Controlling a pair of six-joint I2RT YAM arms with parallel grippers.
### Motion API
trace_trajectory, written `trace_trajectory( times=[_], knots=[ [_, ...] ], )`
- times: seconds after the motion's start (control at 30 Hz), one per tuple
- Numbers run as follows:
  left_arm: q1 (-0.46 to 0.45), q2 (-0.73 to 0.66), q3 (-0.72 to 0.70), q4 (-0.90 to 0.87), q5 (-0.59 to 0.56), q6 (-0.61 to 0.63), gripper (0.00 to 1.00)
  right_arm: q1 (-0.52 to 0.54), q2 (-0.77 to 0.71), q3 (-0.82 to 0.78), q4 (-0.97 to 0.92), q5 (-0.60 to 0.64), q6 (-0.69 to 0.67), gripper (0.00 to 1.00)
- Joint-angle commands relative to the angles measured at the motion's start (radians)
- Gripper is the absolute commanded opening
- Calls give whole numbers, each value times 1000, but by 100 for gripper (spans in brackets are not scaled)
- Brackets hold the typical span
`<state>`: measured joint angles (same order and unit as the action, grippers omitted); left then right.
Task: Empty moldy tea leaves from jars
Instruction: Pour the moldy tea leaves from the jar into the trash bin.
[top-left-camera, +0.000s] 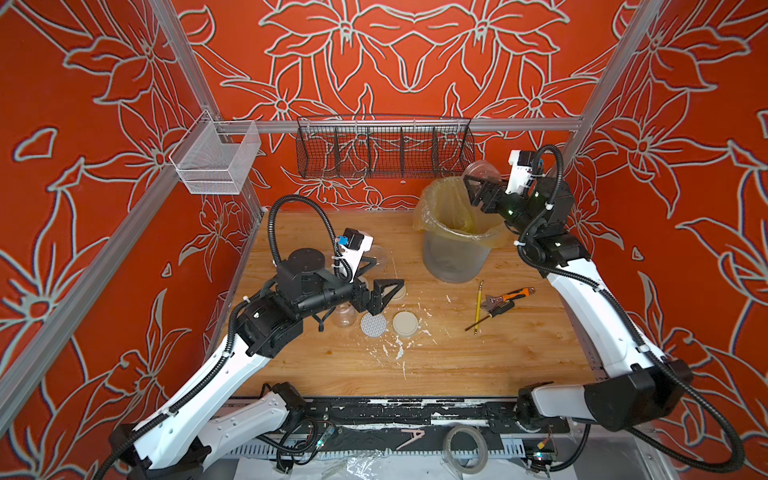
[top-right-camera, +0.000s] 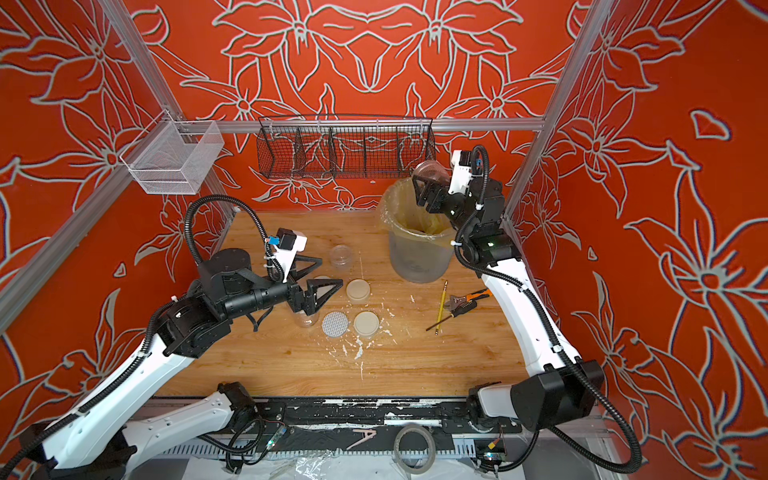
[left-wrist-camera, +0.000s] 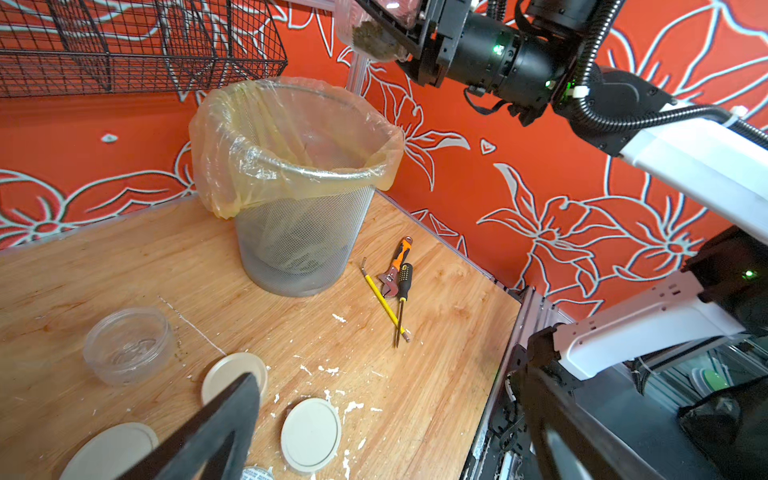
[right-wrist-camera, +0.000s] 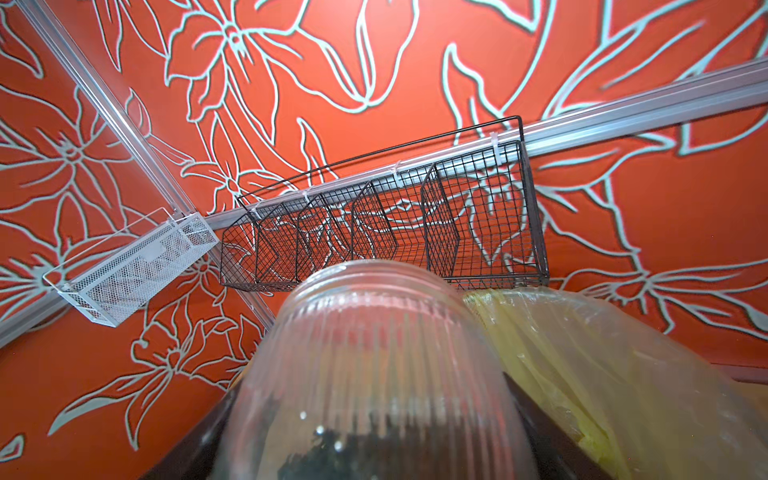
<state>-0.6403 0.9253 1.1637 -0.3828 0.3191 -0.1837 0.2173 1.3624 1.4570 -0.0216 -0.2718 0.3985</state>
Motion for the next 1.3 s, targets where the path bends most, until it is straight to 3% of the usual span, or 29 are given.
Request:
trace_trajectory(
  times=[0.0,0.2,0.73,1.07,1.27],
  knots=[
    [1,-2,11,30,39,-10,97,-2,34,78,-60,-9,1,25],
    [-2,-3,18,21,38,-12,97,-2,175,277,-346,10,-39,25],
    [-6,-12,12,3,-4,-25,98,-2,354,435,-570,57,-57,25],
    [-5,-13,11,1,-10,-25,97,-2,327,424,-557,48,-46,24],
    [-5,-7,10,5,-14,-28,97,-1,236,353,-476,46,-31,24]
  ],
)
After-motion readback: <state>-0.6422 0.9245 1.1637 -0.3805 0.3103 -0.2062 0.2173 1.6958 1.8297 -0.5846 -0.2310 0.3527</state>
